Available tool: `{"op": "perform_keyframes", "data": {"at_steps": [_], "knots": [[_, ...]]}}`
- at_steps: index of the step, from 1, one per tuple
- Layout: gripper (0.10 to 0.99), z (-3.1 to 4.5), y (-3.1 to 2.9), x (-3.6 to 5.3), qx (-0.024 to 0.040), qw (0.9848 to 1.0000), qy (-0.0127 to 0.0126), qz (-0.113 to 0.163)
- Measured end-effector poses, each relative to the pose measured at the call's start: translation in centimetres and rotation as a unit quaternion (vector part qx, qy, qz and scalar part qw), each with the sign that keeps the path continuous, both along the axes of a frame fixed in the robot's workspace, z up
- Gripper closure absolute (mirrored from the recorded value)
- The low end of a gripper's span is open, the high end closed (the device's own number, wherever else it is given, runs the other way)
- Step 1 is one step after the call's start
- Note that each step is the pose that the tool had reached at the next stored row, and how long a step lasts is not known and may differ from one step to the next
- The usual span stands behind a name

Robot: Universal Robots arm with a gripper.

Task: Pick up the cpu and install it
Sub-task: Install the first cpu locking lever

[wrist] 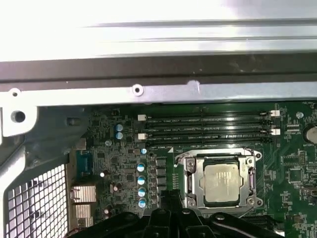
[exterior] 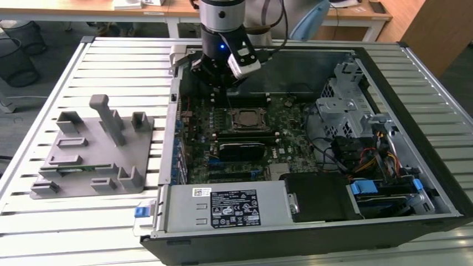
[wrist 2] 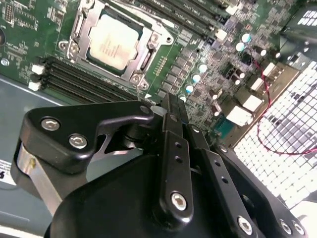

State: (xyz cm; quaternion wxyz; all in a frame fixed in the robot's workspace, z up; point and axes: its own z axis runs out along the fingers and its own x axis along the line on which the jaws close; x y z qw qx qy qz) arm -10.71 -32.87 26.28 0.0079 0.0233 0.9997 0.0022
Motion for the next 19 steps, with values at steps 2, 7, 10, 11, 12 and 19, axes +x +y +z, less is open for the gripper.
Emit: {"op": "perform_keyframes", "data": {"at_steps": [2,7,10,11,12,19], "knots": [[0.980,-0.03,0.31,-0.03,0.0000,1.0000,0.0000,0.000],[0.980,-0.14,0.83,-0.17,0.0001,1.0000,-0.0001,0.000],[0.980,-0.20,0.99,-0.22,0.0000,1.0000,0.0000,0.000],[0.980,-0.23,1.06,-0.25,0.0000,1.0000,0.0000,0.000],[0.980,-0.27,1.13,-0.27,0.0000,1.0000,0.0000,0.000],[0.980,-0.43,1.96,-0.32,0.0000,1.0000,0.0000,0.000]]}}
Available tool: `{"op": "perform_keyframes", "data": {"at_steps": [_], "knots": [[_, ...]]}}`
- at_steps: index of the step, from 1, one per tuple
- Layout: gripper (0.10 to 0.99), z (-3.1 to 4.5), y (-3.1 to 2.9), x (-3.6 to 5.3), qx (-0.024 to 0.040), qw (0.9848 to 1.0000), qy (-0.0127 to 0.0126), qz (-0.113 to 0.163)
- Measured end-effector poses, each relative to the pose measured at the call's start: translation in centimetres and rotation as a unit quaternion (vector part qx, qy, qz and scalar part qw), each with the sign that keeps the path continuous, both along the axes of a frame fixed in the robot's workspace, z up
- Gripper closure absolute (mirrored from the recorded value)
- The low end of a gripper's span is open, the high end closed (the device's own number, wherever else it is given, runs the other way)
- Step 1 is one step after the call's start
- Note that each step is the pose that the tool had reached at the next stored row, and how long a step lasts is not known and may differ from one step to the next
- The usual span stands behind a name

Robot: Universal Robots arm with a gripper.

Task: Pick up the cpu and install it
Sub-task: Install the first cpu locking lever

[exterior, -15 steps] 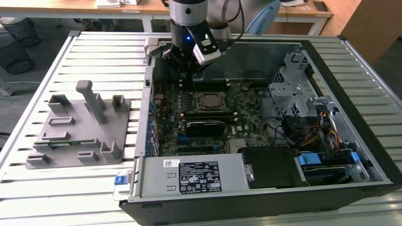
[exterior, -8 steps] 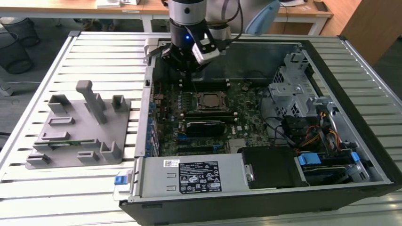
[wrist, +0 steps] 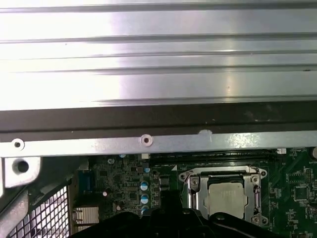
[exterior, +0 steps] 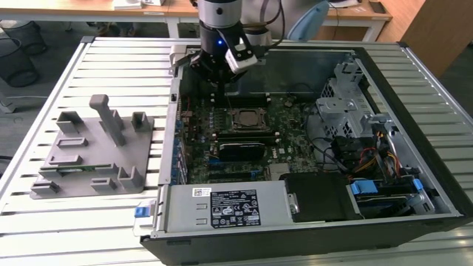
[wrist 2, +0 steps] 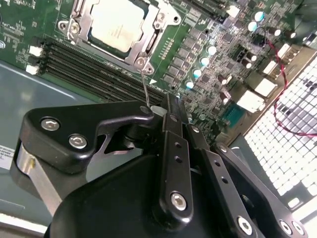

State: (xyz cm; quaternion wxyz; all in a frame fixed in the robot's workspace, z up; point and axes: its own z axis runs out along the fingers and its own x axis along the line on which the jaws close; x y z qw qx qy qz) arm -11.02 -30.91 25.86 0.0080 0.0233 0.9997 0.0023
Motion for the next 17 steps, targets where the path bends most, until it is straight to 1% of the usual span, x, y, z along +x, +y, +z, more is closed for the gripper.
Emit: {"op": "perform_keyframes", "data": {"at_steps": [4,13,17], "knots": [[0.980,-0.06,0.30,-0.01,0.0000,1.0000,0.0000,0.000],[0.980,-0.07,0.35,0.11,0.0000,1.0000,0.0000,0.000],[0.980,-0.07,0.36,0.31,0.0000,1.0000,0.0000,0.000]]}}
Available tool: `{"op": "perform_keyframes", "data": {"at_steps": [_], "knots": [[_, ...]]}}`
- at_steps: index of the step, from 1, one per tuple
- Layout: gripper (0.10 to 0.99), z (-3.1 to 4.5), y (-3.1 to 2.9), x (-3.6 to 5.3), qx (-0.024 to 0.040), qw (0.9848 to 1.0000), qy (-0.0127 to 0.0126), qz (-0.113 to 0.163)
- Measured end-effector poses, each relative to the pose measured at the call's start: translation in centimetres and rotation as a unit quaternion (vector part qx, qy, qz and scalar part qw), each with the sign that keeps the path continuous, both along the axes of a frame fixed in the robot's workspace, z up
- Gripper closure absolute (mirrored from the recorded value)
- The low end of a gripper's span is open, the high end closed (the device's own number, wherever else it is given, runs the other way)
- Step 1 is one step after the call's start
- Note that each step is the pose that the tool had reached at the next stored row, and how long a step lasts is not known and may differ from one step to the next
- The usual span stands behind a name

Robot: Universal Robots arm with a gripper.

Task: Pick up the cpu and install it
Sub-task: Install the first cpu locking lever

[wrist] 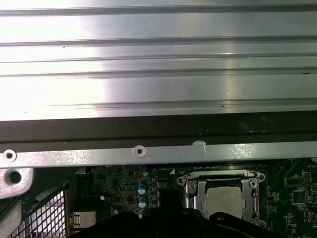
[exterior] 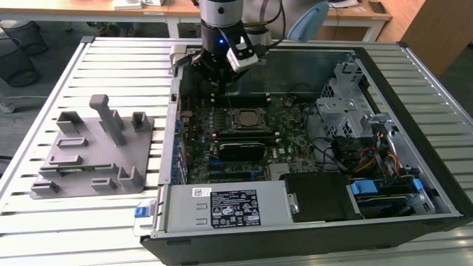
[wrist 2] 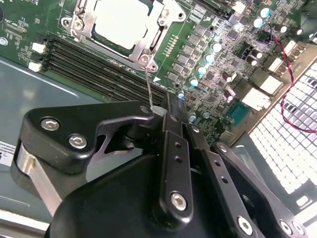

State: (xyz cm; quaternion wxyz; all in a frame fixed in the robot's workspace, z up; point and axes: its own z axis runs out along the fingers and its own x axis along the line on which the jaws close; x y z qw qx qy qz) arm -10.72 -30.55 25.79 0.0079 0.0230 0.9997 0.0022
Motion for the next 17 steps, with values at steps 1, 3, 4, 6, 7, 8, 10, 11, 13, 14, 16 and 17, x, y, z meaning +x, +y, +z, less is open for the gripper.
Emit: {"op": "perform_keyframes", "data": {"at_steps": [1,3,4,6,7,8,10,11,13,14,16,17], "knots": [[0.980,0.00,0.00,0.07,0.0000,1.0000,0.0000,0.000],[0.980,0.00,0.00,0.24,0.0000,1.0000,0.0000,0.000],[0.980,-0.01,0.00,0.32,0.0000,1.0000,0.0000,0.000],[0.980,-0.01,0.00,0.47,0.0000,1.0000,0.0000,0.000],[0.980,-0.02,0.00,0.53,0.0000,1.0000,0.0000,0.000],[0.980,-0.03,0.00,0.55,0.0001,1.0000,-0.0001,0.000],[0.980,-0.04,0.00,0.59,0.0000,1.0000,0.0000,0.000],[0.980,-0.04,0.00,0.62,0.0000,1.0000,0.0000,0.000],[0.980,-0.06,0.00,0.68,0.0000,1.0000,0.0000,0.000],[0.980,-0.06,0.01,0.74,-0.0001,1.0000,0.0001,0.000],[0.980,-0.08,0.00,0.95,0.0000,1.0000,0.0000,0.000],[0.980,-0.08,0.00,1.08,0.0000,1.0000,0.0000,0.000]]}}
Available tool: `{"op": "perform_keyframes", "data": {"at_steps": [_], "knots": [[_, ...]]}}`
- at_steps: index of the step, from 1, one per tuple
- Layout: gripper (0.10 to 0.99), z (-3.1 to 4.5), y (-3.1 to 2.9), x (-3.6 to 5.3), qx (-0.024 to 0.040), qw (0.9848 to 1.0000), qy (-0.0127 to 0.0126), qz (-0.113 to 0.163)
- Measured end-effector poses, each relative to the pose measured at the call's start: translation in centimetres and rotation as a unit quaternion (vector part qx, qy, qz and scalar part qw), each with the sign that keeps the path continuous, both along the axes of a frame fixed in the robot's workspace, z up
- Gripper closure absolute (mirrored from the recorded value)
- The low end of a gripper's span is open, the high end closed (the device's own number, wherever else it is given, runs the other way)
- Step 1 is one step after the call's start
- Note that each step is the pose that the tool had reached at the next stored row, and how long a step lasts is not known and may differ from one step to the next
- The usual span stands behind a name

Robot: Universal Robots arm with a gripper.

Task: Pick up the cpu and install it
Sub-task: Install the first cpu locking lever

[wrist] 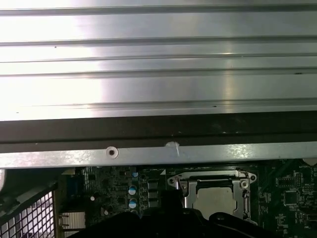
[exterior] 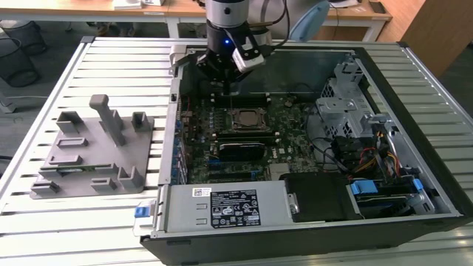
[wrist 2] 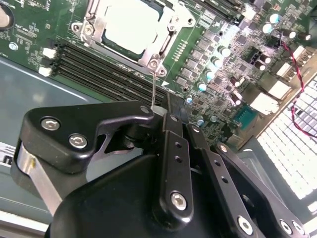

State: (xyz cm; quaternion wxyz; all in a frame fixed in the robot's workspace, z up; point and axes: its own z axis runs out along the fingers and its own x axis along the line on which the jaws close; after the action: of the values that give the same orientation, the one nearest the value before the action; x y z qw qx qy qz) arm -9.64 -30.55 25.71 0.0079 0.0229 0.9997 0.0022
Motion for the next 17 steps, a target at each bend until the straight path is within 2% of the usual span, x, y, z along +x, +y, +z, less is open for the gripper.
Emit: {"op": "perform_keyframes", "data": {"at_steps": [13,14,16,17], "knots": [[0.980,-0.06,0.00,1.60,0.0012,1.0000,0.0000,0.000],[0.980,-0.06,0.00,1.64,0.0042,1.0000,-0.0001,0.000],[0.980,-0.09,0.00,1.68,0.0167,0.9999,0.0000,0.000],[0.980,-0.11,0.00,1.71,0.0209,0.9998,-0.0001,0.000]]}}
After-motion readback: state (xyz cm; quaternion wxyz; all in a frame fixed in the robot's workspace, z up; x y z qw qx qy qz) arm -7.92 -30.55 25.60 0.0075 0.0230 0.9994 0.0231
